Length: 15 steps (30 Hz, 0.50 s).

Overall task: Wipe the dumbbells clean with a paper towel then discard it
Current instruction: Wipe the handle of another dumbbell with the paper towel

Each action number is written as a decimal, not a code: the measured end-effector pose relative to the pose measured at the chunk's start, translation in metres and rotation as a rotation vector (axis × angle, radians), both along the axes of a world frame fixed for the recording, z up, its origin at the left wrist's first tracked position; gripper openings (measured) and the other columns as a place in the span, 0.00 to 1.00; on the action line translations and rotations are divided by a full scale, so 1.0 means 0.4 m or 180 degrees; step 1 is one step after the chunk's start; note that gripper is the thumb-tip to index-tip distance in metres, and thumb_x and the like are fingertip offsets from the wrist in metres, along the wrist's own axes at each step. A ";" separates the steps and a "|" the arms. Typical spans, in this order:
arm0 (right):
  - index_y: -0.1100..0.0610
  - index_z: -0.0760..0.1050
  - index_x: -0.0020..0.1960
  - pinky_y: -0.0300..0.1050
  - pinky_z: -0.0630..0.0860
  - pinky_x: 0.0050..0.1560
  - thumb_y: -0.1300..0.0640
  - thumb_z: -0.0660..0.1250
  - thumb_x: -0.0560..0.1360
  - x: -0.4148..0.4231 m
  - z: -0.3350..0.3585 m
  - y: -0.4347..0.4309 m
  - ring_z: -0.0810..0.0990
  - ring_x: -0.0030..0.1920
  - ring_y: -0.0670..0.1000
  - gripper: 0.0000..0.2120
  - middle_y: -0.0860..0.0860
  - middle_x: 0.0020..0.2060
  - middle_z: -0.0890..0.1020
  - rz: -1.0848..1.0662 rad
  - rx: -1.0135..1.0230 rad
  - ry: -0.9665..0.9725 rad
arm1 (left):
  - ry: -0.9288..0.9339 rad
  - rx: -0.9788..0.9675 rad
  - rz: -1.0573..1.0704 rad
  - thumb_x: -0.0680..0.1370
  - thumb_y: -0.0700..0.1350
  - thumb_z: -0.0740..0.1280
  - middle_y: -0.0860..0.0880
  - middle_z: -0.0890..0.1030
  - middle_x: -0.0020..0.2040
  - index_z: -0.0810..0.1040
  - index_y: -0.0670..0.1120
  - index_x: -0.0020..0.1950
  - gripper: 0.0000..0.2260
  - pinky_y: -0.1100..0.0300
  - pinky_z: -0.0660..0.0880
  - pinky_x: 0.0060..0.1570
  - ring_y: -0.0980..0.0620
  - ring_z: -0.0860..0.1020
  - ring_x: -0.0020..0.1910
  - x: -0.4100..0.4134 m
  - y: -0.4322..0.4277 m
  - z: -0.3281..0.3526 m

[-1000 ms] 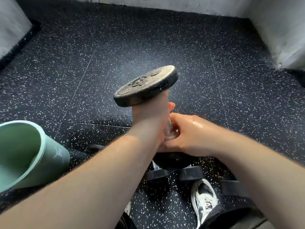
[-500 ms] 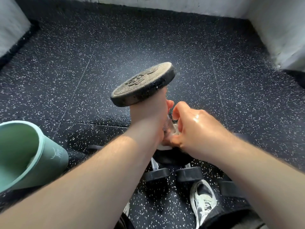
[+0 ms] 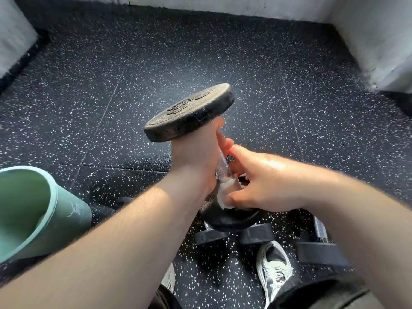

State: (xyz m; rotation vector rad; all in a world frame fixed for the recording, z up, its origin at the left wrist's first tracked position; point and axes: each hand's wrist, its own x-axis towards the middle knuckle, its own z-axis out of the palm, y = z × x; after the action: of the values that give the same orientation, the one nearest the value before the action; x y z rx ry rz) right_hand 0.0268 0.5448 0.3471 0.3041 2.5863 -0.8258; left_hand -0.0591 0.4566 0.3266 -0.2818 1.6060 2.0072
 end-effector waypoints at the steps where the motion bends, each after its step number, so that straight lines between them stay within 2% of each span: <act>1: 0.47 0.57 0.76 0.35 0.73 0.38 0.47 0.73 0.71 0.000 0.000 -0.001 0.76 0.37 0.38 0.39 0.39 0.41 0.79 -0.0042 -0.0025 0.0018 | -0.0004 0.0053 -0.0028 0.75 0.40 0.69 0.50 0.70 0.22 0.71 0.46 0.29 0.14 0.54 0.73 0.41 0.51 0.74 0.24 0.002 0.001 0.003; 4: 0.45 0.62 0.72 0.32 0.74 0.34 0.48 0.74 0.70 0.000 -0.007 -0.001 0.76 0.34 0.39 0.35 0.40 0.36 0.78 -0.0147 -0.0152 0.0093 | -0.0114 0.0263 -0.0130 0.76 0.38 0.68 0.50 0.68 0.22 0.70 0.45 0.30 0.15 0.59 0.71 0.33 0.52 0.71 0.23 0.007 0.003 0.014; 6: 0.41 0.67 0.63 0.29 0.71 0.34 0.50 0.76 0.68 -0.001 -0.007 0.008 0.74 0.32 0.38 0.28 0.39 0.36 0.79 -0.0161 -0.0367 0.0033 | -0.0143 0.0372 -0.0261 0.76 0.38 0.67 0.50 0.67 0.22 0.70 0.46 0.29 0.16 0.60 0.71 0.31 0.52 0.70 0.23 0.008 0.003 0.017; 8: 0.40 0.70 0.57 0.33 0.74 0.41 0.52 0.77 0.68 0.000 -0.007 0.024 0.75 0.35 0.40 0.23 0.40 0.39 0.81 -0.0046 -0.0693 -0.0137 | -0.0147 0.0423 -0.0476 0.77 0.39 0.67 0.49 0.67 0.22 0.68 0.46 0.28 0.18 0.60 0.70 0.30 0.51 0.69 0.23 0.010 0.000 0.020; 9: 0.42 0.72 0.56 0.38 0.76 0.47 0.54 0.78 0.68 0.000 -0.006 0.031 0.78 0.39 0.42 0.22 0.42 0.41 0.83 0.0012 -0.0815 -0.0255 | -0.0159 0.0448 -0.0617 0.77 0.39 0.67 0.49 0.66 0.22 0.67 0.46 0.28 0.18 0.61 0.69 0.30 0.51 0.69 0.23 0.012 -0.002 0.021; 11: 0.48 0.74 0.57 0.39 0.76 0.53 0.58 0.78 0.70 0.005 0.003 0.039 0.81 0.44 0.43 0.20 0.45 0.46 0.84 0.0102 -0.0985 -0.0478 | -0.0215 0.0514 -0.0869 0.77 0.40 0.67 0.49 0.66 0.22 0.66 0.46 0.29 0.18 0.61 0.68 0.28 0.51 0.67 0.23 0.021 -0.004 0.024; 13: 0.51 0.76 0.57 0.41 0.77 0.57 0.60 0.77 0.70 0.010 0.001 0.040 0.82 0.47 0.45 0.19 0.46 0.49 0.85 0.0184 -0.1036 -0.0559 | -0.0244 0.0486 -0.0942 0.77 0.40 0.67 0.49 0.66 0.21 0.66 0.45 0.29 0.18 0.62 0.67 0.28 0.51 0.66 0.23 0.032 -0.003 0.023; 15: 0.48 0.76 0.54 0.43 0.78 0.55 0.57 0.78 0.69 0.010 -0.005 0.034 0.82 0.46 0.44 0.17 0.44 0.46 0.84 0.0128 -0.0883 -0.0537 | -0.0243 0.0345 -0.0798 0.76 0.41 0.69 0.49 0.66 0.21 0.67 0.46 0.28 0.19 0.63 0.67 0.27 0.51 0.67 0.22 0.034 0.000 0.019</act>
State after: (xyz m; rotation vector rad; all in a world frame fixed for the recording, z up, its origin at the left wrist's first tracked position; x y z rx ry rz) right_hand 0.0307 0.5585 0.3450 0.2276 2.2802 -1.0801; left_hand -0.0455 0.4567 0.3342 -0.1083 1.4049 1.8603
